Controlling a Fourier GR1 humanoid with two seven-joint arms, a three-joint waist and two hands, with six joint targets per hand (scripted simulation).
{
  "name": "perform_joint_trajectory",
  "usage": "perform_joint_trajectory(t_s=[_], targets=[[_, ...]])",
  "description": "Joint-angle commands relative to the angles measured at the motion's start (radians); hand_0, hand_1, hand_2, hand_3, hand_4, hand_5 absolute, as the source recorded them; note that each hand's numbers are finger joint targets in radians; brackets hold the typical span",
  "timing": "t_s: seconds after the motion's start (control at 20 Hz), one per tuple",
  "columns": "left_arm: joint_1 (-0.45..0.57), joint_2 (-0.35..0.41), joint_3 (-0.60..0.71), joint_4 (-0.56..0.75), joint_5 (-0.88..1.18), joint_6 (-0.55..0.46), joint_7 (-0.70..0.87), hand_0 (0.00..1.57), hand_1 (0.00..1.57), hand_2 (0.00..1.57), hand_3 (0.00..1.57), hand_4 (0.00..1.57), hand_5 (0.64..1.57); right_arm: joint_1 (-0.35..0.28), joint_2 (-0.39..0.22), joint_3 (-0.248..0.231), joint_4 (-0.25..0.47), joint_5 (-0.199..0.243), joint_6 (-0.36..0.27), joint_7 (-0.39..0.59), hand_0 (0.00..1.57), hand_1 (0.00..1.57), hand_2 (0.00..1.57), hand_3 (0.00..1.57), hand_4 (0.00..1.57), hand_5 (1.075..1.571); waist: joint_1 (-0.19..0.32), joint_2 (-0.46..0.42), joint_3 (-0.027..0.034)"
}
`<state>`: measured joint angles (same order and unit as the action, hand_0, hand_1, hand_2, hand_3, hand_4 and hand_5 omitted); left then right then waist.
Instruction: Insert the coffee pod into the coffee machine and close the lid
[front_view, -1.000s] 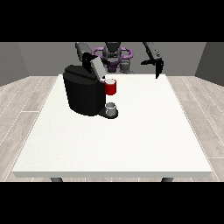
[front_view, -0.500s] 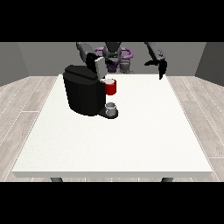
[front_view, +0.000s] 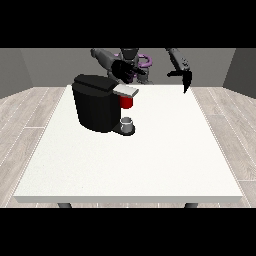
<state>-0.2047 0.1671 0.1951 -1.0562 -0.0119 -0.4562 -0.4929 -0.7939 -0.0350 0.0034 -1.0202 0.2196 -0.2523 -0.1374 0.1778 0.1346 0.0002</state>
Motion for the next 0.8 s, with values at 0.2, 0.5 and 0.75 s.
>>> perform_joint_trajectory(t_s=[0.2,0.5,0.75], targets=[[-0.031,-0.003,-0.017,-0.003,0.002,-0.002,0.017,0.00,0.00,0.00,0.00,0.37,1.571,-0.130,-0.006,0.028,0.077,0.093,-0.035,0.000,0.00,0.00,0.00,0.00,0.46,1.571,0.043,0.013,-0.0003],[-0.021,-0.005,-0.032,0.075,-0.024,-0.009,-0.058,0.00,0.00,0.00,0.00,0.35,1.571,-0.117,0.034,0.123,0.027,0.006,-0.053,0.035,0.00,0.00,0.00,0.00,0.41,1.571,0.034,-0.029,-0.0005],[-0.033,-0.007,-0.051,0.065,-0.026,-0.024,-0.064,0.00,0.00,0.00,0.00,0.30,1.571,-0.102,0.035,0.170,0.053,-0.029,-0.033,0.003,0.00,0.00,0.00,0.00,0.47,1.571,0.055,-0.015,-0.0004]])
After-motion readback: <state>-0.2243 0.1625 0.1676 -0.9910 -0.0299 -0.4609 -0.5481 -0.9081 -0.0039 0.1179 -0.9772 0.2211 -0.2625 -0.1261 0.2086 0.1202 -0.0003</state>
